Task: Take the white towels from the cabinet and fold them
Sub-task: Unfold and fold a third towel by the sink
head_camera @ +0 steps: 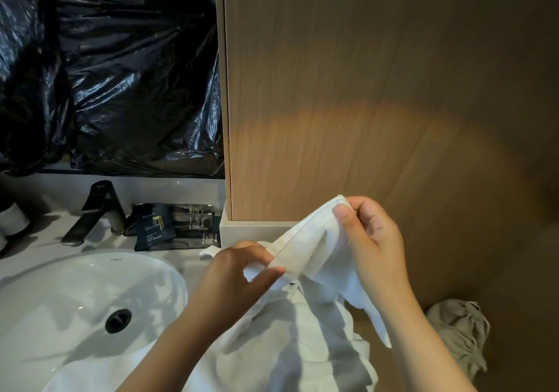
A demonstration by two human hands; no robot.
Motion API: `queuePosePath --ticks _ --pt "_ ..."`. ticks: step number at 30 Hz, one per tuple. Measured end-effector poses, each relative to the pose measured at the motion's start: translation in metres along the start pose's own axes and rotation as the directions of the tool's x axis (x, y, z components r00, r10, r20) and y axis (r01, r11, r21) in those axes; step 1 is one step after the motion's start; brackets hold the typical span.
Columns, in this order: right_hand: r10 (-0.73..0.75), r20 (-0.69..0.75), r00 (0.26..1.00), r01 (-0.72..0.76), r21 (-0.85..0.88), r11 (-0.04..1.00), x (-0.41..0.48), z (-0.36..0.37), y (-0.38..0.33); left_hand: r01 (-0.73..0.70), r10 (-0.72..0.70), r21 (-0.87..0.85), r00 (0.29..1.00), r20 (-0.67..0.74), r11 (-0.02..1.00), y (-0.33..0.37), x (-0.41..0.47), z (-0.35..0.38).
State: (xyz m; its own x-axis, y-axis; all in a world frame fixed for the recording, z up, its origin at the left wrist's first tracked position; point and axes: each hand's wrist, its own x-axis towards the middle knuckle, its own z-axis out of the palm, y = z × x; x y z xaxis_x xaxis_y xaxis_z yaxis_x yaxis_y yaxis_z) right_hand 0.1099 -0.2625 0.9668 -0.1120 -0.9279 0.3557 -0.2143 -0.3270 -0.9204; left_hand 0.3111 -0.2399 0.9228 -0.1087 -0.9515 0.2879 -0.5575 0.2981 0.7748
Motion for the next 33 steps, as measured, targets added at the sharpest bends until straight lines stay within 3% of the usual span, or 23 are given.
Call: queuePosePath --ticks 4,14,18,22,30,33 --pt "-0.032 0.001 0.999 0.032 0.005 0.999 0.01 -0.002 -0.004 -0.004 0.003 0.082 1.0 0.011 0.997 -0.009 0.006 0.001" --pt "-0.207 -0.086 0.974 0.186 -0.211 0.96 0.031 -0.012 -0.013 -0.124 0.127 0.059 0.991 -0.046 0.991 -0.013 0.014 0.001" --pt "-0.252 -0.071 0.965 0.227 -0.258 0.939 0.046 -0.018 -0.023 -0.104 0.111 0.147 0.993 -0.041 0.984 -0.024 0.016 0.002" --pt "-0.304 -0.116 0.946 0.257 -0.304 0.917 0.061 -0.031 -0.035 0.027 -0.027 0.097 1.0 -0.006 0.995 -0.034 0.025 -0.002" --pt "-0.303 -0.14 0.943 0.244 -0.331 0.912 0.069 -0.039 -0.036 0.017 -0.021 0.176 1.0 0.017 0.984 -0.046 0.035 -0.013" --pt "-0.326 -0.175 0.929 0.255 -0.336 0.907 0.076 -0.045 -0.041 0.041 -0.034 0.201 0.999 -0.035 0.979 -0.053 0.038 -0.016"
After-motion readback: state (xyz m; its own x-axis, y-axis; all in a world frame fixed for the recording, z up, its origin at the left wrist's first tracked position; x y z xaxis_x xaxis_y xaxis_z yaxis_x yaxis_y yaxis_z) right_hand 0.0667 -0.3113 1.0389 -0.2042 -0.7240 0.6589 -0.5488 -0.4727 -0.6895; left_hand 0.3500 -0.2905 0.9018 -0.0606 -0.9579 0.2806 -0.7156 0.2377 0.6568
